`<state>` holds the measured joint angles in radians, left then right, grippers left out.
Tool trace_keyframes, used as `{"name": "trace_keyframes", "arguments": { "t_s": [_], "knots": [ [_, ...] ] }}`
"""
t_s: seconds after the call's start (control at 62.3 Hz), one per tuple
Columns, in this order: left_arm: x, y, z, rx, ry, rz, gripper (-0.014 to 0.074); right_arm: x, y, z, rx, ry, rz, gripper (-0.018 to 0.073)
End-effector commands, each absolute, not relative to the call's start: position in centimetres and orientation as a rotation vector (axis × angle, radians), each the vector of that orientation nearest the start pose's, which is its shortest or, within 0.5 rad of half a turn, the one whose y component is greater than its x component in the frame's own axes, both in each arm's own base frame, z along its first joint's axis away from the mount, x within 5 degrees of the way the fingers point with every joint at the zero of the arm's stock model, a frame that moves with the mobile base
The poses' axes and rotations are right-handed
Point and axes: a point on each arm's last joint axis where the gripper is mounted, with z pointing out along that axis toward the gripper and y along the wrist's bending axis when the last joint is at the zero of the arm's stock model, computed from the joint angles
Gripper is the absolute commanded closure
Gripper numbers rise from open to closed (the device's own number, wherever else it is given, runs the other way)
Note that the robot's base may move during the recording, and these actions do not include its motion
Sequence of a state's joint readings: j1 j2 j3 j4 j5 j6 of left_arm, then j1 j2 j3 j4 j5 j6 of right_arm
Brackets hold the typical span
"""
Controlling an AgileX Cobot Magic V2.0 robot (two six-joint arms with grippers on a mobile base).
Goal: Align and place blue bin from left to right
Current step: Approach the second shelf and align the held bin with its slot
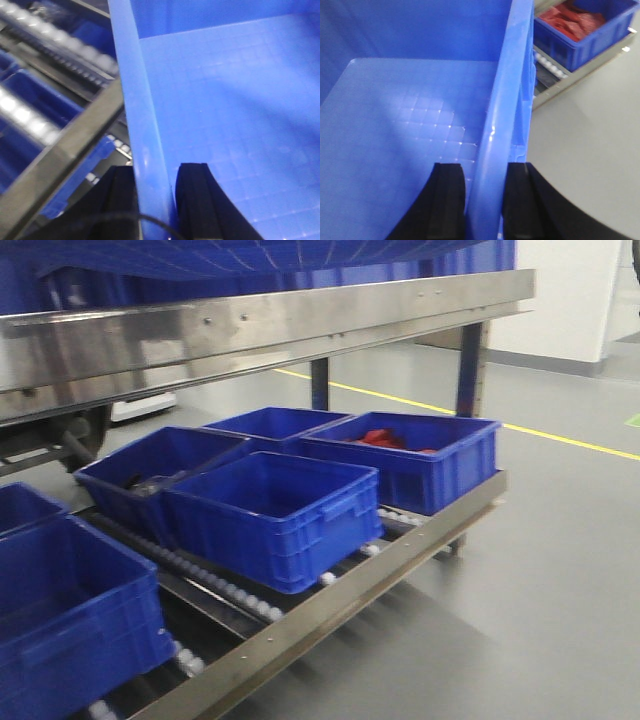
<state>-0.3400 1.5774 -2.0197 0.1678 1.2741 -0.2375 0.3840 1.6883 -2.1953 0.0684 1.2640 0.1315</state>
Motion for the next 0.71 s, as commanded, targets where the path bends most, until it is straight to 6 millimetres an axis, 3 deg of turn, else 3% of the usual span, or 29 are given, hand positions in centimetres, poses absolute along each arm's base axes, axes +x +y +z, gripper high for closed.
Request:
{"name": "trace_keyframes", "arguments": {
  "t_s": [0.0,0.69],
  "knots": [
    [29.33,-9.12,50.56,0.129,2.192,-0.107,0.0605,30.58,12.89,52.07,-0.304,2.101,0.368,0.0627],
    [29.33,-9.12,50.56,0.129,2.192,-0.107,0.0605,30.58,12.89,52.07,-0.304,2.101,0.368,0.0627]
  ]
}}
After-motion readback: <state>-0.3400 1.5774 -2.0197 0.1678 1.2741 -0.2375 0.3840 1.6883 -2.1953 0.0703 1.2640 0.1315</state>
